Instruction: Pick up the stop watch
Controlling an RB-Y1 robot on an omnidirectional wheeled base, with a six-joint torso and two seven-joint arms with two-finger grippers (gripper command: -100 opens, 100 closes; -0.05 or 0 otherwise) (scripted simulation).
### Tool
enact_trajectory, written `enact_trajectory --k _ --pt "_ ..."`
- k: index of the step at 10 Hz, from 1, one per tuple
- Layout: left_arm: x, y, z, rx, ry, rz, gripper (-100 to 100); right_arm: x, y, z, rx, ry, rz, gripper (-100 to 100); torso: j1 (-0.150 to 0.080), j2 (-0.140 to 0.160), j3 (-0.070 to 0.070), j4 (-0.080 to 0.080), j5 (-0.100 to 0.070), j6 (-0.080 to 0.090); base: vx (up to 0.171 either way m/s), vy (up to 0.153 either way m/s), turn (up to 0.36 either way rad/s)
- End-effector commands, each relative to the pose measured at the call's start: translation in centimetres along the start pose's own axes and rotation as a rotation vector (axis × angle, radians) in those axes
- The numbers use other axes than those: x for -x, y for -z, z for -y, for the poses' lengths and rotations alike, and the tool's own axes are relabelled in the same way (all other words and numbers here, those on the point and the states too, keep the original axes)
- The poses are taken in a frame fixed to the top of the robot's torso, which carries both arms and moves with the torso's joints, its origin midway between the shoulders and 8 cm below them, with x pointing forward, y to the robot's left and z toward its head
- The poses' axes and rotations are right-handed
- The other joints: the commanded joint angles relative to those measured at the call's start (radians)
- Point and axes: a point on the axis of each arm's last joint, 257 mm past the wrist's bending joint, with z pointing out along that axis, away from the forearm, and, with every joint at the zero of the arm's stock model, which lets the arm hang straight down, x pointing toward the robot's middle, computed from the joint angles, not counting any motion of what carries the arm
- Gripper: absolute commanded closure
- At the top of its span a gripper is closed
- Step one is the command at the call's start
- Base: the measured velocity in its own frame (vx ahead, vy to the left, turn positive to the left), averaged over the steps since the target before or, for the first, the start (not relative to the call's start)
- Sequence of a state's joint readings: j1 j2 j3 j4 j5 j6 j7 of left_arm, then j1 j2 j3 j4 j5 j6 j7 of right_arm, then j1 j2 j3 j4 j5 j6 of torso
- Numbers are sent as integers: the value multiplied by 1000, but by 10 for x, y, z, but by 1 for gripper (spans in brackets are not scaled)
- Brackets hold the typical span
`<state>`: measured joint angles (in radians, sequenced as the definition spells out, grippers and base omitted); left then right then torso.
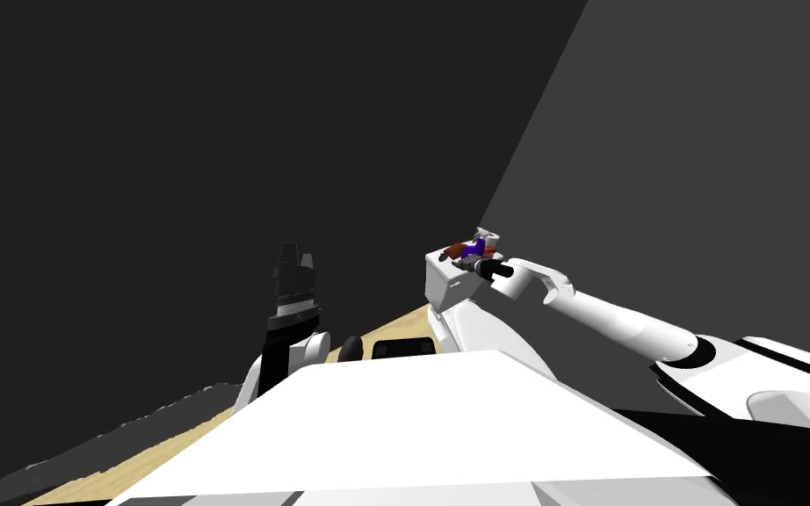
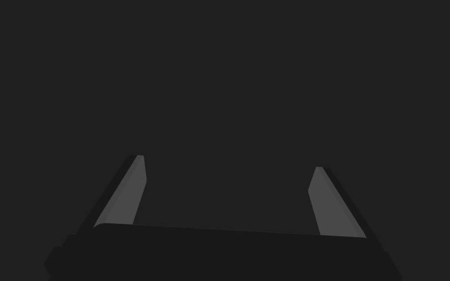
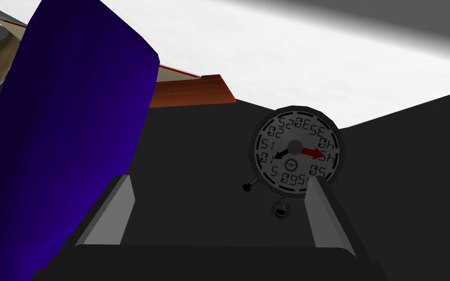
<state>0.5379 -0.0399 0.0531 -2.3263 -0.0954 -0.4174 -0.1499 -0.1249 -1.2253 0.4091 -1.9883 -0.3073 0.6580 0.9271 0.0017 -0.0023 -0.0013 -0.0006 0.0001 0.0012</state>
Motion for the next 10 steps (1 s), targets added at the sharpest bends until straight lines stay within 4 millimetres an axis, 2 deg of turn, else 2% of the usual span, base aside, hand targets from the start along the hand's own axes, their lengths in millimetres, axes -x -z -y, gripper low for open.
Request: enact_trajectory --k 1,4,8,9,10 --pt "0 0 0 0 0 0 0 -3 3 0 -1 -17 -27 -100 0 0 0 0 0 0 30 29 -94" --pt "0 0 0 0 0 0 0 -5 10 10 -20 -35 -68 -100 1 1 0 0 0 -1 19 49 14" --pt "0 0 0 0 0 0 0 1 19 45 -87 -15 -106 -100 9 -1 -1 0 2 -2 33 142 193" --pt "0 0 0 0 0 0 0 -1 18 39 -75 -21 -100 -100 9 -1 -1 0 2 -2 20 61 39" --pt "0 0 0 0 0 0 0 -1 18 40 -77 -20 -101 0 4 0 0 0 1 0 3 10 -11"
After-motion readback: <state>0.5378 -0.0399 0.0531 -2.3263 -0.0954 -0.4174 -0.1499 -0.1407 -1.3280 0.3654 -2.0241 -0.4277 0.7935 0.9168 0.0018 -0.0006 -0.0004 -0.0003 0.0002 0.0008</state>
